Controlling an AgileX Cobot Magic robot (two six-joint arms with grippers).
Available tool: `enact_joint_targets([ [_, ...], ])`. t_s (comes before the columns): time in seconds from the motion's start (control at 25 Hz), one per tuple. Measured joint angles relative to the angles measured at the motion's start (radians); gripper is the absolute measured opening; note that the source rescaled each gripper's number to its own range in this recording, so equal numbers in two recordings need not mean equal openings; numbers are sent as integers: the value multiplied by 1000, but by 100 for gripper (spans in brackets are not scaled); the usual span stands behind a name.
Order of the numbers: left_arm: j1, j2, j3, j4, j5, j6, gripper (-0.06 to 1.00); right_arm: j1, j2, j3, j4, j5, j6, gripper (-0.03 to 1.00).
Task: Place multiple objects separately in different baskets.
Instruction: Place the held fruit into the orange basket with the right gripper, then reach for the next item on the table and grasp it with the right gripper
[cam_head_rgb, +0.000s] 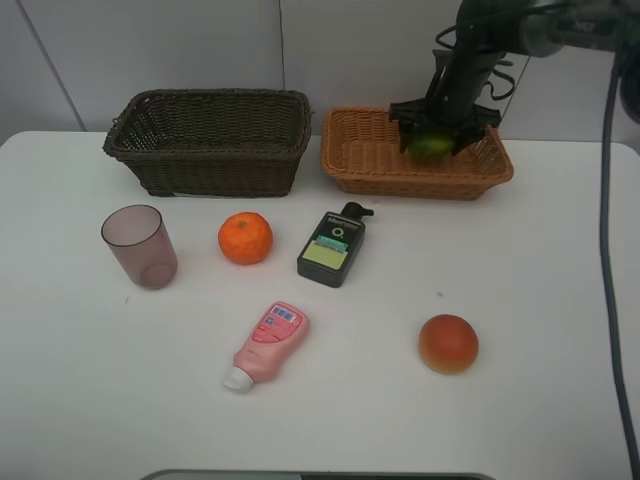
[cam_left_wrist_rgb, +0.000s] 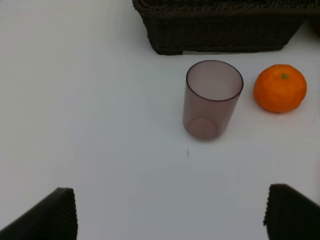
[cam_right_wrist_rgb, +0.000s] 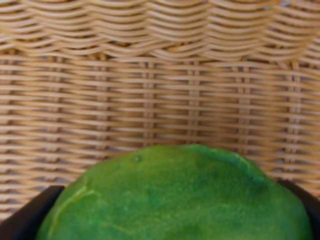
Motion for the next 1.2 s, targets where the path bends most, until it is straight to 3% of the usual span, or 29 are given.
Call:
enact_joint_targets([
  [0.2,0,0,0,0,0,0,96,0,7,0,-12,-9,0,67],
  [0.32,0,0,0,0,0,0,96,0,7,0,-11,-13,0,91],
  [0.44,0,0,0,0,0,0,96,0,7,0,-2,-15,0,99],
  [0.8,0,0,0,0,0,0,96,18,-41,0,10,-5,0,100],
  [1.08,0,0,0,0,0,0,96,29,-156,2,11,81,0,100],
  [1.2,0,0,0,0,0,0,96,44,-229,71,12,105,0,100],
])
